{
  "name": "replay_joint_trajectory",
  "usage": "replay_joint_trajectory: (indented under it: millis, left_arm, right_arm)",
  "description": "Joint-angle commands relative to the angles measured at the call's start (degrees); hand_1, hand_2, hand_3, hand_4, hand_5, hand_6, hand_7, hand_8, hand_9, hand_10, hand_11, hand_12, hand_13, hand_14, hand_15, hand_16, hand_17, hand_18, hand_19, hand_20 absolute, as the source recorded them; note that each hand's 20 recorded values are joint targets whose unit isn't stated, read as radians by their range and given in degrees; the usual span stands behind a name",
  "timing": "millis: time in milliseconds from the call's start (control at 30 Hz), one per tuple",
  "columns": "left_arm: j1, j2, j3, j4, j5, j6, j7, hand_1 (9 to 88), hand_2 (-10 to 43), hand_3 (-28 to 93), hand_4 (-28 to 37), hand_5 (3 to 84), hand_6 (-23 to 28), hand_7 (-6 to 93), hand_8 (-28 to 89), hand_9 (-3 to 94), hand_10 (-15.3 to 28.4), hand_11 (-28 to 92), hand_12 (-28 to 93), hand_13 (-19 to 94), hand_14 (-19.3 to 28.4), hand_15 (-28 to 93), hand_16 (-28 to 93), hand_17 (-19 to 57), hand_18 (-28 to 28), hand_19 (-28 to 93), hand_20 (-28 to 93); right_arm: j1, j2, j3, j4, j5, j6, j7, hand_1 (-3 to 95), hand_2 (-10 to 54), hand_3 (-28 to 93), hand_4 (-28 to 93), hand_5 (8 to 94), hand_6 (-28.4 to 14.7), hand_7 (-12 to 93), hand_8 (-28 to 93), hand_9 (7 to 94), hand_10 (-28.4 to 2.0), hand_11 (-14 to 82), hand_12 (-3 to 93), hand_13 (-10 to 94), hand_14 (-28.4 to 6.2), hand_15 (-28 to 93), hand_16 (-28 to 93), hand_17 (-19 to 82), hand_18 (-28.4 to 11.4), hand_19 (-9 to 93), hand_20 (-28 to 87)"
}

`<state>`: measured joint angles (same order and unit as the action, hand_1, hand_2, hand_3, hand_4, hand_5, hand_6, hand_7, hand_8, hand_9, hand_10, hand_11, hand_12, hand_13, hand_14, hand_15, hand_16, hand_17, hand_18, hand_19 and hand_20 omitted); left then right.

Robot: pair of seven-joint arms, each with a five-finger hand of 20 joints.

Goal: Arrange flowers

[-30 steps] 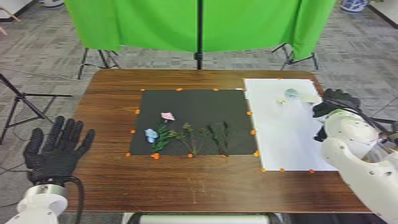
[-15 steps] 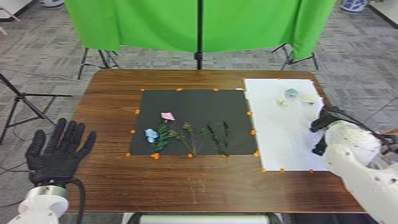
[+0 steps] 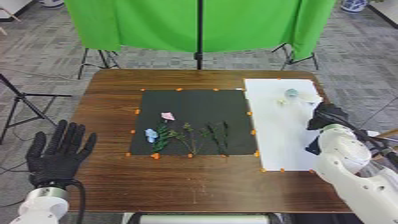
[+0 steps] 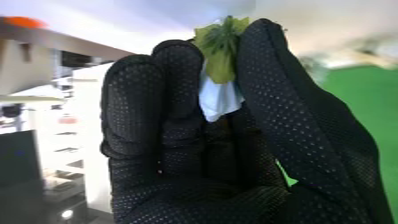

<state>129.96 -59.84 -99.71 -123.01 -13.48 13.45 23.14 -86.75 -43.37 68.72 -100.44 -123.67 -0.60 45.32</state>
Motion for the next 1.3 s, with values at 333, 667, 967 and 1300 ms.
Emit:
replay_joint_trajectory:
  millis: [333, 667, 967, 1300]
  left_arm:
    - [-0.87, -0.25, 1.19, 0.88, -0.09, 1.00, -1.60, 28.8, 13.0, 74, -28.3, 43.8, 6.9, 21.6, -12, 40.7, 15.3, 29, 13, 33, 15.6, 44, -6, -4.8, 15.2, 39, 19]
    - [-2.51, 0.84, 2.34, 1.27, -0.24, 1.14, -1.89, 28.8, 13.1, 74, -28.3, 43.6, 6.8, 21.8, -12, 40.7, 15.4, 29, 13, 33, 15.5, 44, -6, -4.8, 15.2, 39, 19]
    - [-4.64, 1.42, 3.12, 2.17, -0.06, 1.60, -3.54, 28.8, 13.0, 74, -28.3, 43.6, 6.9, 21.7, -12, 40.6, 15.3, 29, 13, 33, 15.5, 44, -6, -4.8, 15.2, 39, 19]
    - [-4.03, 1.99, 2.71, 1.57, 0.25, 2.19, -4.13, 28.9, 13.0, 74, -28.3, 43.7, 6.9, 21.7, -12, 40.6, 15.4, 29, 13, 33, 15.5, 44, -6, -4.8, 15.2, 39, 19]
  right_arm:
    - [20.20, -13.61, -19.99, -3.09, 4.75, 7.18, -22.38, 60.5, -9.3, 66, -28, 64.3, -0.8, 44, 9, 72.0, -11.0, 25.4, 52.6, 68, -6.0, 55, 42, 52, -10.3, 89, 13]
    - [26.68, -24.36, -30.27, 4.02, 3.51, -2.14, -25.78, 60.0, -9.5, 67, -28, 61.8, -0.8, 45, 7, 70.4, -10.4, 23.8, 51.4, 66, -4.6, 52, 43, 50, -10.7, 89, 12]
    - [26.81, -25.83, -35.57, 4.82, -3.08, -3.09, -21.74, 62.2, -9.5, 66, -28, 61.3, -1.2, 43, 6, 70.1, -11.0, 21.9, 49.9, 64, -4.9, 49, 44, 44, -14.7, 88, 16]
    - [27.27, -25.84, -39.80, 6.86, -14.84, -0.28, -21.61, 61.8, -9.5, 67, -28, 60.2, -1.9, 41, 5, 69.2, -11.4, 18.6, 47.5, 62, -5.7, 48, 43, 41, -16.8, 84, 24]
